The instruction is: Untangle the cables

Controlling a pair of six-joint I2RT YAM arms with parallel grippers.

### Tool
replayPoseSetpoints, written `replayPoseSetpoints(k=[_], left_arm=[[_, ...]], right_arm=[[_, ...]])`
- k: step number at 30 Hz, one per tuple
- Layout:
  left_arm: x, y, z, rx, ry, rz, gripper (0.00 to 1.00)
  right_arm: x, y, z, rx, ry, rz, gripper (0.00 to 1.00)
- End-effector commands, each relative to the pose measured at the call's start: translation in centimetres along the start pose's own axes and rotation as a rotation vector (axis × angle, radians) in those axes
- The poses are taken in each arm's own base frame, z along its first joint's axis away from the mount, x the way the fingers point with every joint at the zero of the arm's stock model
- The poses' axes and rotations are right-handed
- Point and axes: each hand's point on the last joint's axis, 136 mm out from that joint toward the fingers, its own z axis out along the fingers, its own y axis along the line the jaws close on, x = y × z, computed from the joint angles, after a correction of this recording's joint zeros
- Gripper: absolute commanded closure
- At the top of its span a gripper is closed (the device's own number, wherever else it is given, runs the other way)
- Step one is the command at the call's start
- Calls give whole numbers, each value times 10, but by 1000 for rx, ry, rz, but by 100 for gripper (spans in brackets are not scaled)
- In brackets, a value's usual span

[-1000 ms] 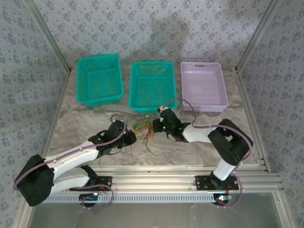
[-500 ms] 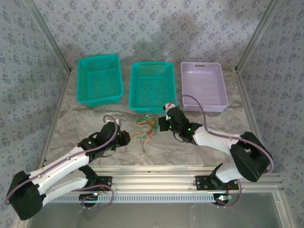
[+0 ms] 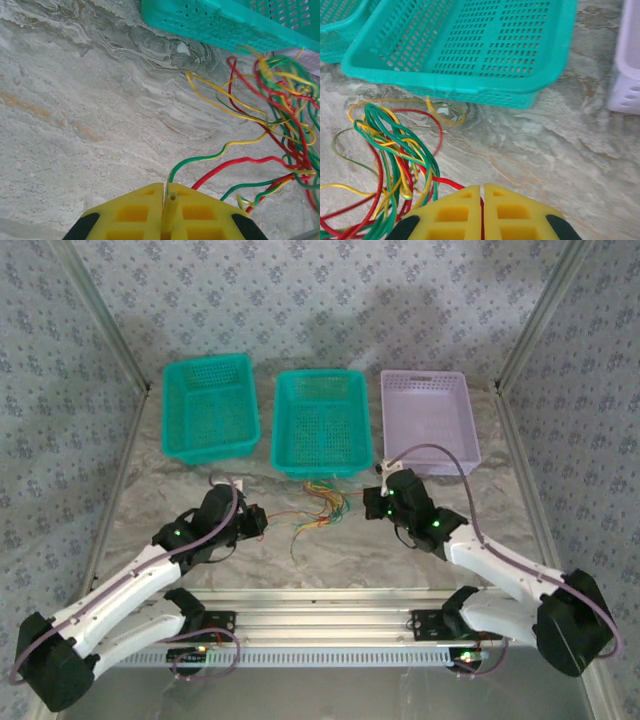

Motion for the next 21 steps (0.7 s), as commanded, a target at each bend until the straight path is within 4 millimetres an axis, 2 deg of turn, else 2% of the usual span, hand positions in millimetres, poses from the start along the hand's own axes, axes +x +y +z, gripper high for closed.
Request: replayPoseSetpoints(k=[1,9,17,21], left_arm=[[1,17,-5,-96,36,40,100],[-6,18,-6,-128,58,68,100],[-14,19,-12,-142,60,98,100],[-17,22,-15,-164,69,106,100]], right_arm=[[10,-39,-13,146,23,0,100],[13,-64,-34,223,20,47,100],[17,-104,-53,377,21,143,100],[22,-133,-66,498,18,222,100]])
